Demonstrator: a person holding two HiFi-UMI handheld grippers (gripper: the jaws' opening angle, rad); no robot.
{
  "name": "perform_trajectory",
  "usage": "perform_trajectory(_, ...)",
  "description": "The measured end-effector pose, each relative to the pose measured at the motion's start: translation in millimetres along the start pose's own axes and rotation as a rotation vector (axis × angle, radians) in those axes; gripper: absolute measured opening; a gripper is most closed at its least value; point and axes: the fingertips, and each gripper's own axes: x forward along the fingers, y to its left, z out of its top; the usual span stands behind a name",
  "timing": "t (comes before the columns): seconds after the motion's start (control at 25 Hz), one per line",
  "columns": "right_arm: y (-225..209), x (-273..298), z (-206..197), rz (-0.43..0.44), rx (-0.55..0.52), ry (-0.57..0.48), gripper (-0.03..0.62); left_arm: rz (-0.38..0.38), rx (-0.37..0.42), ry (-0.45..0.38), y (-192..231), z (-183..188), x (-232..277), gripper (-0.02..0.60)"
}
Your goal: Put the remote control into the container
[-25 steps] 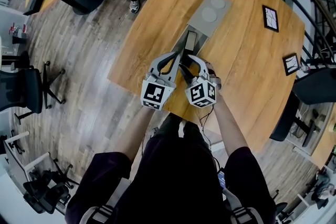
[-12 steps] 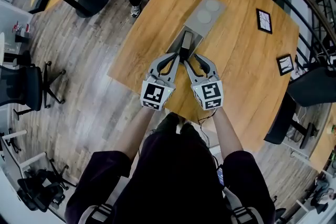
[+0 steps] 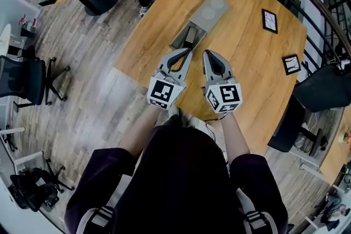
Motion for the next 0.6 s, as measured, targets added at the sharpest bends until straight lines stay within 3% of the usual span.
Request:
perform_trajectory(0.32, 0.0, -39.8, 32.4, 0.004, 0.012, -0.089, 0.018, -0.003, 0.042, -0.047, -34.5, 31.9, -10.7, 0.014)
perform_trajectory(0.6, -3.9, -52.2, 37.4, 0.004, 0.004, -0.108, 0.017, 0.012, 0.060, -0.058, -47.8, 39.8, -13.3, 0.014)
